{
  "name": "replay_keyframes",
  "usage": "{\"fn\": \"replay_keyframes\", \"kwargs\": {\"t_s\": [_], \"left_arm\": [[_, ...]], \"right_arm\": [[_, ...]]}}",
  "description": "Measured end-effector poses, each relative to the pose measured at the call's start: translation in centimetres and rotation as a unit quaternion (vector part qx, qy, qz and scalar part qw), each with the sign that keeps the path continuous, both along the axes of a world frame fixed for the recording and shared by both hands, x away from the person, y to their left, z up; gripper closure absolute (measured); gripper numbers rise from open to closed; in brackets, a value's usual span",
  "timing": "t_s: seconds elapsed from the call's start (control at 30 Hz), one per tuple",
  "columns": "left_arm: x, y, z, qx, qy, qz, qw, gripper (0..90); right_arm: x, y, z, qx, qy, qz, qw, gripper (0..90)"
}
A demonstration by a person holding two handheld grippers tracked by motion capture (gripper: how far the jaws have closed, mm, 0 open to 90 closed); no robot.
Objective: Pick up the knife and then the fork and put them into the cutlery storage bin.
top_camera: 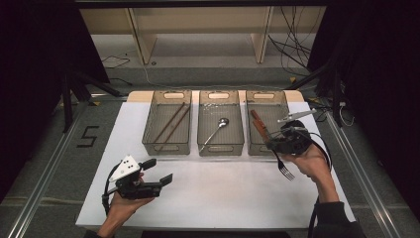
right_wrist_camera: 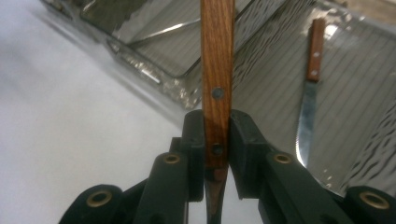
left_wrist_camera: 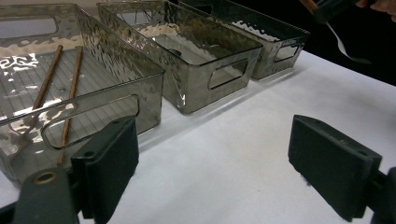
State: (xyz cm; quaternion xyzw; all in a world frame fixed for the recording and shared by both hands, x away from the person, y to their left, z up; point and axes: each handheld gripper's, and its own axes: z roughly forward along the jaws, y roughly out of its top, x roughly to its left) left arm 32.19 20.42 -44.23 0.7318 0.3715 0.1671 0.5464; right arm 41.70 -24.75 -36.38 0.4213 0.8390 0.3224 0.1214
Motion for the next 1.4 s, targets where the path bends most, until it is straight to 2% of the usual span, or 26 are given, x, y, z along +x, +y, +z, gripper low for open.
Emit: {"fn": "replay_keyframes", "kwargs": {"t_s": [0.33, 0.83, 1.4], "left_arm": [[0.0, 0.0, 0.0, -0.001, 0.001, 0.000, 1.0000, 15.7], [0.0, 0.0, 0.0, 0.000, 0.002, -0.001, 1.0000, 15.7], [0.1, 0.1, 0.0, 0.000, 0.003, -0.001, 1.0000, 15.7]], "right_arm": [[2.0, -0.4, 2.2, 0.010, -0.026, -0.025, 0.9993, 77.8], [4.4, -0.5, 4.1, 0.007, -0.049, -0.055, 0.9973, 77.8], [8.3, -0.5, 3.1, -0.006, -0.050, -0.093, 0.9944, 77.7]]}}
